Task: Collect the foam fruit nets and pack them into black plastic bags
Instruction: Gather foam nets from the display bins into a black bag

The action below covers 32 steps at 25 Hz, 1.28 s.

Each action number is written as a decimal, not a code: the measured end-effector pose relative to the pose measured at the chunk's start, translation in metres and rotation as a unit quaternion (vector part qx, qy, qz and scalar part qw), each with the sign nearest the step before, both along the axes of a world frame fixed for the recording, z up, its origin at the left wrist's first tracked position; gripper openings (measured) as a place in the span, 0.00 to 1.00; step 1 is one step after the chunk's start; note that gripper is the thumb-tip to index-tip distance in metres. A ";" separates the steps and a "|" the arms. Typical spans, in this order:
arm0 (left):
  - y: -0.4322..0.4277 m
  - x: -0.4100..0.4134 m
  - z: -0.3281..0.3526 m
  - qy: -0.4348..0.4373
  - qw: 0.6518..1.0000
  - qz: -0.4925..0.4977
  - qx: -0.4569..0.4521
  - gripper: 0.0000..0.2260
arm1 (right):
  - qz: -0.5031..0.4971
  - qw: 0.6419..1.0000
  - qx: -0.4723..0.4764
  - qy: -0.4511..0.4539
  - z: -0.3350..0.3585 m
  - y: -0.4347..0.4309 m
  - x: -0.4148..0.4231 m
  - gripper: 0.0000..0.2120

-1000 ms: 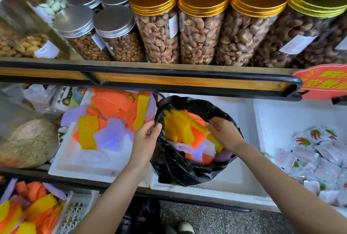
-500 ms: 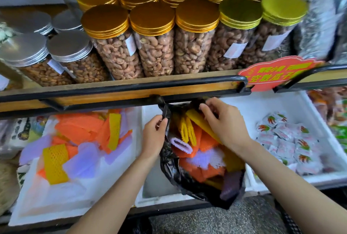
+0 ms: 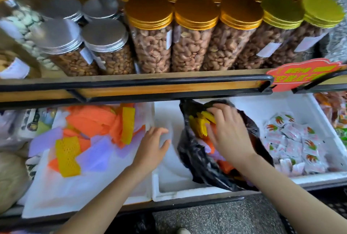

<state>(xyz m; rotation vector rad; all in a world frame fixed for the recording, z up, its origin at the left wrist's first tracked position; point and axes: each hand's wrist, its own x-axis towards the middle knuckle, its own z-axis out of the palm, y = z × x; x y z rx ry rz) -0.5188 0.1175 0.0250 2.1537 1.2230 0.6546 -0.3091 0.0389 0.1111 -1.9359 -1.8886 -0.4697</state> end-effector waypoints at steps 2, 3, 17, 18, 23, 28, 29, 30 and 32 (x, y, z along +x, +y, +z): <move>0.002 -0.052 -0.021 0.064 0.997 0.021 0.028 0.12 | 0.116 0.992 -0.017 0.040 -0.010 0.010 -0.047 0.12; 0.004 -0.078 -0.032 0.099 0.994 0.031 0.036 0.13 | 0.163 0.984 -0.038 0.057 -0.020 0.017 -0.070 0.11; 0.095 -0.220 -0.123 0.121 0.967 0.142 -0.173 0.29 | -0.207 0.740 -0.241 0.592 -0.181 0.186 -0.218 0.19; 0.098 -0.220 -0.129 0.113 0.967 0.145 -0.179 0.30 | -0.211 0.725 -0.227 0.615 -0.181 0.193 -0.219 0.24; 0.100 -0.216 -0.134 0.053 0.950 0.195 -0.236 0.22 | -0.199 0.754 -0.233 0.582 -0.190 0.196 -0.223 0.12; 0.075 -0.216 -0.124 -0.004 0.960 0.204 -0.190 0.13 | -0.124 0.818 -0.214 0.519 -0.176 0.159 -0.206 0.14; 0.070 -0.216 -0.120 -0.023 0.948 0.245 -0.203 0.13 | -0.114 0.824 -0.203 0.516 -0.171 0.152 -0.201 0.13; 0.067 -0.217 -0.119 -0.043 0.931 0.287 -0.222 0.13 | -0.100 0.826 -0.196 0.519 -0.167 0.145 -0.197 0.12; 0.061 -0.213 -0.113 -0.087 0.907 0.327 -0.249 0.12 | -0.069 0.833 -0.203 0.509 -0.162 0.132 -0.198 0.13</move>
